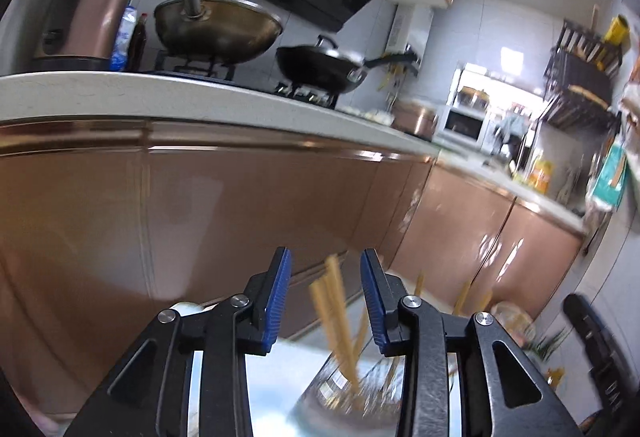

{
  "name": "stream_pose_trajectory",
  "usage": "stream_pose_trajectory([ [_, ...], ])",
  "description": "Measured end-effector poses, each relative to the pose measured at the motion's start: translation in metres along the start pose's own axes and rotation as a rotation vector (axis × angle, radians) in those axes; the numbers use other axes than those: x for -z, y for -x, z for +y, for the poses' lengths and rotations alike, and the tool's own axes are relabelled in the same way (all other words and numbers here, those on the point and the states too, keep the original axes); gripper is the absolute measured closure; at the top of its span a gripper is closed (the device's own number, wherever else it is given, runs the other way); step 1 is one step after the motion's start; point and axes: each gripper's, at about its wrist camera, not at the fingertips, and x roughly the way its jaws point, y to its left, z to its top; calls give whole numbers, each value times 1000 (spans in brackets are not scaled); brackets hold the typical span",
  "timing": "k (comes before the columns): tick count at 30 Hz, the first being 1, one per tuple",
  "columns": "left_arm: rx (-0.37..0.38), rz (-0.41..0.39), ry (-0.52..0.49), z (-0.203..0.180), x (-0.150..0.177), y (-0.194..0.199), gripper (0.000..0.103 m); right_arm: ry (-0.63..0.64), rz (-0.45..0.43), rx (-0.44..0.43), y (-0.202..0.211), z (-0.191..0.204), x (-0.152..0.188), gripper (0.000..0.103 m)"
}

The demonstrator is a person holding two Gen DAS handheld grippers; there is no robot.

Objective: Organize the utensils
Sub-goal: 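Lower the chopsticks into the wire holder and open both grippers, then move both open grippers back down toward the pink and blue spoons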

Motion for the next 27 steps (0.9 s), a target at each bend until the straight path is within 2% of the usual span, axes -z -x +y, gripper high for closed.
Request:
stream_pose_trajectory([
  [3, -30, 46, -22, 11, 5, 27, 67, 10, 47, 16, 22, 3, -1, 74],
  [9, -61, 83, -103, 21, 28, 86, 58, -4, 146, 19, 63, 9, 9, 74],
  [16, -62, 81, -167, 24, 67, 150, 52, 6, 219, 49, 115, 20, 32, 74],
  [22, -46, 67, -178, 27, 86, 193, 45, -15, 262, 82, 152, 22, 49, 73],
  [27, -53, 65, -178, 35, 98, 220, 44, -27, 290, 93, 180, 24, 63, 67],
])
